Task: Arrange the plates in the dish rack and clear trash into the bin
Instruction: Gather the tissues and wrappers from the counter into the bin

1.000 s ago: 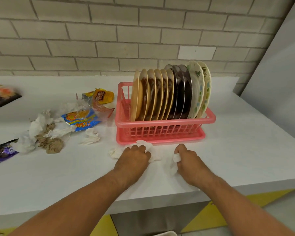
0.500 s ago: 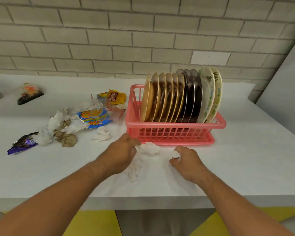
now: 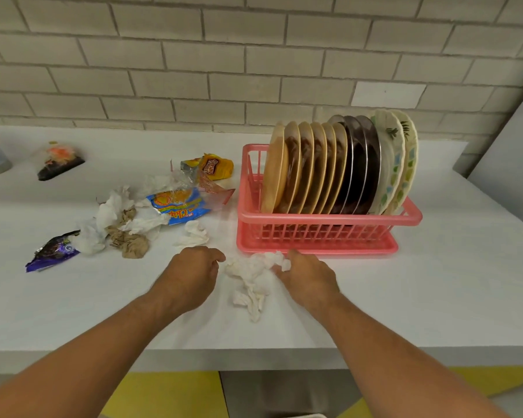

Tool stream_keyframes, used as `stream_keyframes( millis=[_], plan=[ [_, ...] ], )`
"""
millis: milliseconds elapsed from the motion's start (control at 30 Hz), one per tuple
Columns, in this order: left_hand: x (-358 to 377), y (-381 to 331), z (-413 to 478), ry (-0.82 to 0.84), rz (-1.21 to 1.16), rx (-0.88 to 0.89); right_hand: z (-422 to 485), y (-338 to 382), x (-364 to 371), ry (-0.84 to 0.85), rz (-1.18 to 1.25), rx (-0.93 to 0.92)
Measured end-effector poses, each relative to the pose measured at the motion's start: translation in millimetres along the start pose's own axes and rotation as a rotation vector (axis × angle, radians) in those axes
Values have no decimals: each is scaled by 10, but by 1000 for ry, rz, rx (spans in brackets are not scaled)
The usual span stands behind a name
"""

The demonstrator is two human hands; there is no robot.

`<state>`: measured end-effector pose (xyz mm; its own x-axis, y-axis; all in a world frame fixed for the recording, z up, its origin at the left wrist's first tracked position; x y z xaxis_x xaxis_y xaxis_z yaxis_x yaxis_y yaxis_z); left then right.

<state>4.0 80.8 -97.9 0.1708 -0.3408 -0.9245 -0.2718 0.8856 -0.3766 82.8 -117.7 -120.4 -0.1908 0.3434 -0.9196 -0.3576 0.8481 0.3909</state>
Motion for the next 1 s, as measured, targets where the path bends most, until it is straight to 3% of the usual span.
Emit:
stream_keyframes(
  millis=[100, 300, 400, 533, 667, 867, 1000],
  plan=[
    [27, 55, 11, 0, -7, 17, -18, -47, 22, 39, 10, -15],
    [54, -86, -2, 24, 0, 97, -27, -272, -229, -40, 257, 52],
    [122, -225, -55, 112, 21, 163, -84, -302, -306, -75, 392, 58],
    [272, -370, -159, 270, 115, 242, -132, -282, -416, -105, 361, 11],
    [413, -459, -218, 352, 215, 254, -170, -332, -449, -98, 423, 90],
    [496, -541, -251, 322, 185, 254, -213, -387, -403, -118, 371, 123],
    [357, -518, -209, 229, 0, 222, -210, -483, -388, -162, 377, 154]
  ],
)
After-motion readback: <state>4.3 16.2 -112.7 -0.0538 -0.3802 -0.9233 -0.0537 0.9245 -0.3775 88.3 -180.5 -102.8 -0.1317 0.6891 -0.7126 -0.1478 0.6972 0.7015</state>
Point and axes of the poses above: each hand's wrist, its own z-axis towards the middle knuckle, its own x-axis out of the palm, y = z × x, the point moved 5 cm from there along z, towards the middle knuckle, and after that the axes turned 6 degrees about -x, right-handed, at the moved point
